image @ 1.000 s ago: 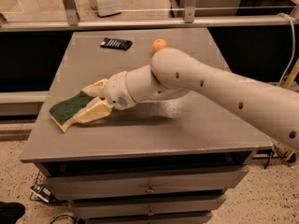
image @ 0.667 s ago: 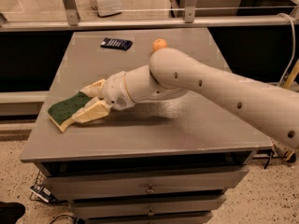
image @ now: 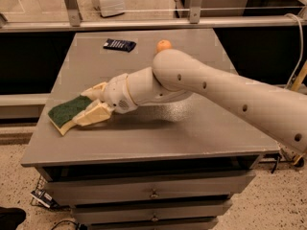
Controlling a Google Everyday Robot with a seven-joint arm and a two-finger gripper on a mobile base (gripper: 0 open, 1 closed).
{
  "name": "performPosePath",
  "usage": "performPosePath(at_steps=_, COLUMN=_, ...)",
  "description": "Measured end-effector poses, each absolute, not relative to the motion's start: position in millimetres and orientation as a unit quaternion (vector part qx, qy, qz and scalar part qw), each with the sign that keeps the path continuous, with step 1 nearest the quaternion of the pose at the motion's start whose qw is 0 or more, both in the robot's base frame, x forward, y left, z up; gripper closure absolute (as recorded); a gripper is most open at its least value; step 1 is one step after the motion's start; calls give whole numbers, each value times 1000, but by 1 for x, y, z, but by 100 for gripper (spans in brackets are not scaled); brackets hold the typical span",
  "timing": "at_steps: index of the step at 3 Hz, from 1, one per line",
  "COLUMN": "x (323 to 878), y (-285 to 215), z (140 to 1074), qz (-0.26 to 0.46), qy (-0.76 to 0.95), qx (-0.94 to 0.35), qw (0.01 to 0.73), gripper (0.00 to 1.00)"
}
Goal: Move sponge near orange
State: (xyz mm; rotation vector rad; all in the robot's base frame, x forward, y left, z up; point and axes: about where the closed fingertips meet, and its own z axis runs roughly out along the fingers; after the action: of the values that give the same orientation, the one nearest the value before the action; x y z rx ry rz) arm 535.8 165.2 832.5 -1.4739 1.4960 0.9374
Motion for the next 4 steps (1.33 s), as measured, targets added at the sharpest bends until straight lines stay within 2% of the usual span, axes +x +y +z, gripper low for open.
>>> performPosePath(at_steps=2, x=533, y=162, z=844, qz=367, qy=598, qx=-585, qw=408, gripper=100)
performPosePath(at_steps=4, x=518, y=118, z=914, qz=333, qy=596, qx=-583, qw=441, gripper=100)
